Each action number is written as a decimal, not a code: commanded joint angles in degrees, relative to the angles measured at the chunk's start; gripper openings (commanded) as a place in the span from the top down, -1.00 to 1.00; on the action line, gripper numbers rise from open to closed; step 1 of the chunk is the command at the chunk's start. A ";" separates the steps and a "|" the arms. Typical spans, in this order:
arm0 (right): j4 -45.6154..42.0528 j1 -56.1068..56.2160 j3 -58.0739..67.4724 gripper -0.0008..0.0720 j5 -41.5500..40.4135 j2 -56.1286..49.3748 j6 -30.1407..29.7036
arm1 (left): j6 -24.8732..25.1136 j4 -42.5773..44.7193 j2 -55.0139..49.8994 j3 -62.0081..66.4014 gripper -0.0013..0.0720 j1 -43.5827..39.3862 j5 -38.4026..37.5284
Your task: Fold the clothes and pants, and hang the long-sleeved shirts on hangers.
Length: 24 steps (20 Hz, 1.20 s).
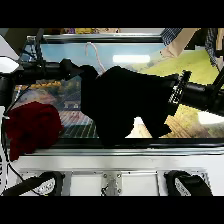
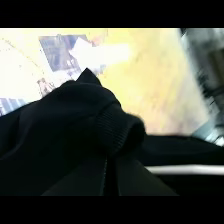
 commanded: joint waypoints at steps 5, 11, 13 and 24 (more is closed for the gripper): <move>2.25 6.45 -0.04 0.91 3.37 -2.32 -0.83 | -6.08 9.03 13.66 -6.71 0.90 -6.95 -0.33; 3.61 9.11 -0.04 0.91 8.44 -2.69 -1.97 | -6.93 8.85 20.46 -11.72 0.89 -7.54 1.33; 4.20 9.11 -0.02 0.91 8.98 -2.67 -1.97 | -6.93 8.87 21.86 -11.72 0.76 -7.54 1.38; 5.44 9.11 -0.02 0.91 19.12 -1.16 -4.55 | -6.95 8.96 30.03 -11.72 -0.55 -2.03 7.15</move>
